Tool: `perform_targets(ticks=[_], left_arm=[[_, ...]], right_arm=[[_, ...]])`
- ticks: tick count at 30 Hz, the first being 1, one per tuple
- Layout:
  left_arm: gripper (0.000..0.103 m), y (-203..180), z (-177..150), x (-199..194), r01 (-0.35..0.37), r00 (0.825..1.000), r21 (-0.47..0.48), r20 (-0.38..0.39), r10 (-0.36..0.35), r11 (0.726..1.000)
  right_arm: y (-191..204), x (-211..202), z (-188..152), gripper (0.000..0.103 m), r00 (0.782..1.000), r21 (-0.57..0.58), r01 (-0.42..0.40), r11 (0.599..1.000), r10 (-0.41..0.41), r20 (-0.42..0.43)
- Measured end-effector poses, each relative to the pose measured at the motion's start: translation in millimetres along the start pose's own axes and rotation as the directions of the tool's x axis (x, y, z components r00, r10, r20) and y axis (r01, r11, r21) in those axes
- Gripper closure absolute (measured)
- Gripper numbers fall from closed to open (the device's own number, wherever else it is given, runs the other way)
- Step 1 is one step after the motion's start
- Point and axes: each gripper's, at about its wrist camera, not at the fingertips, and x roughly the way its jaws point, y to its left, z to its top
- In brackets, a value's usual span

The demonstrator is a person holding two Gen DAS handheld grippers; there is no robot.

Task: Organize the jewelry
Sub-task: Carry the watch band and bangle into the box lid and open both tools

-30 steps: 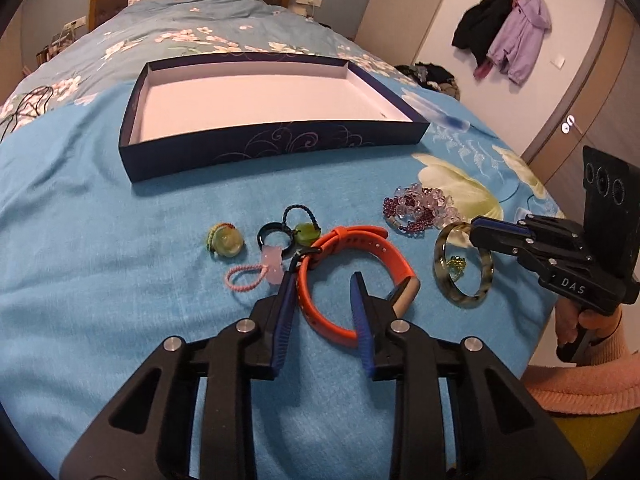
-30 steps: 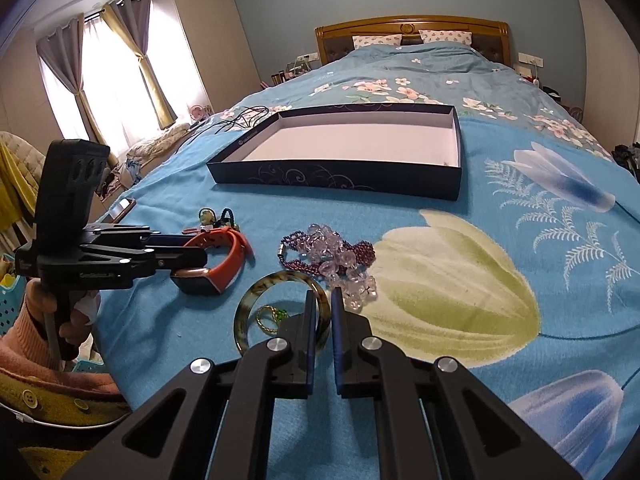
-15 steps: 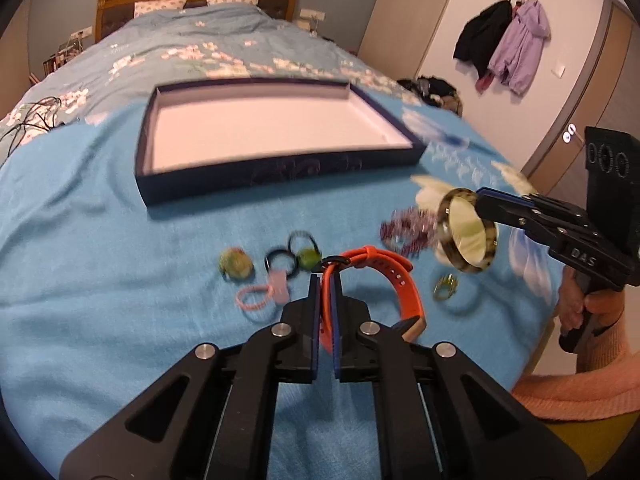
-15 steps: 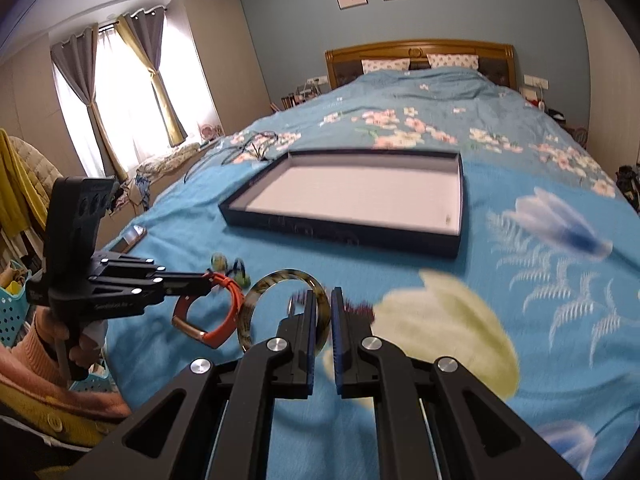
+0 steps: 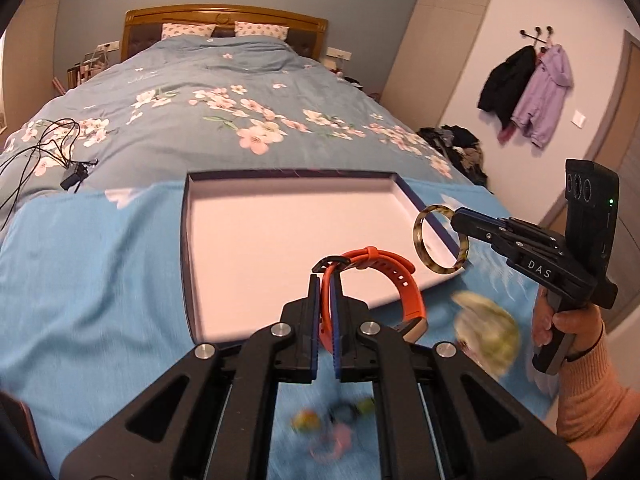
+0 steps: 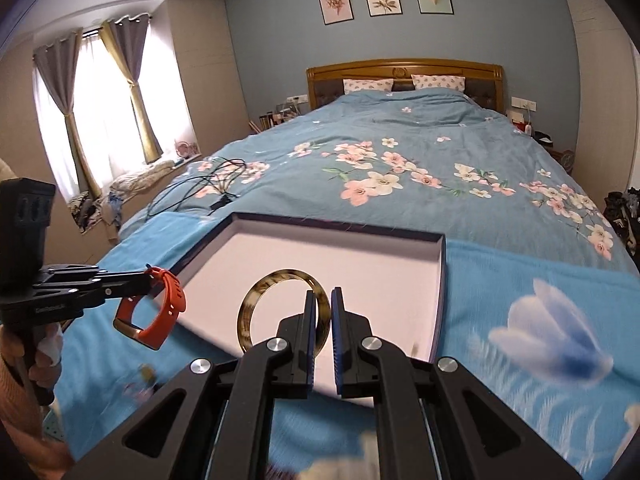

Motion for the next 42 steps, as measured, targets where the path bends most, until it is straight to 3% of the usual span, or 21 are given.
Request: perform_targets(ticks=[6,18,33,37,38,42], left_arm=[[0.098,14,41,43,-0.019,1.000,-0.018,-0.015,0.019,1.000],[0.097,35,77,125,-0.065,0.992,-0.013,-0.108,0.063,0.998],[0.097,54,96,179,-0.151,0.967,0.017,-0.205,0.152,0.988],[0.096,61,100,189,-0.167,0.959,-0.004,-0.233,0.162,0.986],[0.095,63,101,190,-0.159,0.960,-0.013,-0.237,0.152,0.987],[0.081,66,102,181,-0.151,0.971,-0.034,-0.192,0.142,0.988]], right_arm=[[-20,45,24,0.097,0.999,0.026,0.029,0.999,-0.027,-0.041],[-27,106,40,0.097,0.986,0.014,0.078,0.997,-0.076,-0.146],[-26,138,48,0.097,0.962,0.034,0.143,0.989,-0.130,-0.242],[-26,138,48,0.091,0.962,0.039,0.146,0.989,-0.132,-0.239],[-26,136,49,0.084,0.963,0.043,0.150,0.988,-0.137,-0.233],[-25,117,48,0.079,0.974,0.048,0.129,0.990,-0.118,-0.192]])
